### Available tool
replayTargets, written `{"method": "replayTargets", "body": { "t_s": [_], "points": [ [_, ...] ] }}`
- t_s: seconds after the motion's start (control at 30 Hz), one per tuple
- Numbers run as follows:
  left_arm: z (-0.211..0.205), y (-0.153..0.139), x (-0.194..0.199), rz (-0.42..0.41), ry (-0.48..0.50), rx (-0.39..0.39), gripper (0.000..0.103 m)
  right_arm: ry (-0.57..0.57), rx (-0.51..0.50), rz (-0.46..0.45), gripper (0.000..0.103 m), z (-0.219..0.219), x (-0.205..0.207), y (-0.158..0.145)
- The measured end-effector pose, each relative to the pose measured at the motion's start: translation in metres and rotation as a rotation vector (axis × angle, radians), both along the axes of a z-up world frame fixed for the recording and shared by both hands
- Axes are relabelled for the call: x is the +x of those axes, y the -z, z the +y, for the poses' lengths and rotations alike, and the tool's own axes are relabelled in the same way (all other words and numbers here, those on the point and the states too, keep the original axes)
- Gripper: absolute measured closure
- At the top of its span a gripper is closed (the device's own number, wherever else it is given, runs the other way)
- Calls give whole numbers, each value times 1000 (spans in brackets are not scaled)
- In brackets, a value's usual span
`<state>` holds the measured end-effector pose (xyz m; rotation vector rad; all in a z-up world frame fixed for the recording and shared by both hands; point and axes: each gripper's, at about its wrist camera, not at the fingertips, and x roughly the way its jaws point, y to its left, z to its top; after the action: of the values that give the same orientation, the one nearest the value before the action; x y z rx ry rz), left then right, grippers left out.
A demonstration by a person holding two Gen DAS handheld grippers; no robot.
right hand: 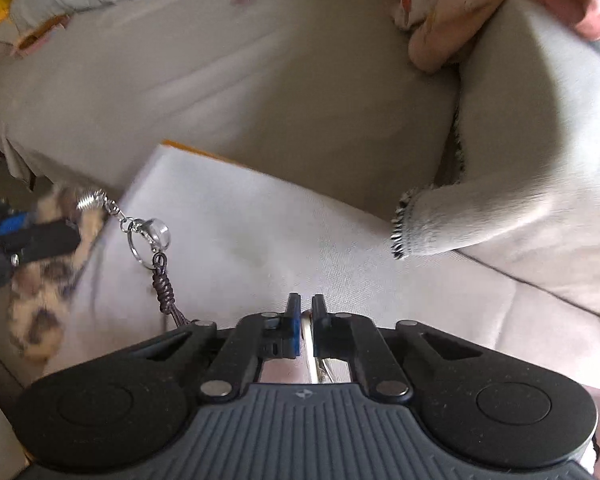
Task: Organize soft objects
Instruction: 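Lift the furry keychain with the left tool and carry it toward the box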
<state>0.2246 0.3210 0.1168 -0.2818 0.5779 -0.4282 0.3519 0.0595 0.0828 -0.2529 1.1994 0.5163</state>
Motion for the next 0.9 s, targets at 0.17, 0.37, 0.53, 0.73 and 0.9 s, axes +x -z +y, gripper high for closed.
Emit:
{"method": "replayTargets", "body": {
  "t_s": [0.17,0.37,0.53,0.73,0.9],
  "points": [
    [-20,-51,-26,-124,10,23,87,4,79,-74,102,-25,-27,-48],
    [-59,-121,-60,-288,39,67,87,-17,177,-190,103,-59,-61,-114],
    [-104,-183,-82,-438,64,109,87,-4,274,-321,103,-108,-97,-172],
    [-154,-225,-96,-546,81,93,87,41,324,-375,103,-181,-133,-197],
    [-185,-221,-108,-530,109,114,87,47,308,-412,101,-213,-169,-177]
  ]
}}
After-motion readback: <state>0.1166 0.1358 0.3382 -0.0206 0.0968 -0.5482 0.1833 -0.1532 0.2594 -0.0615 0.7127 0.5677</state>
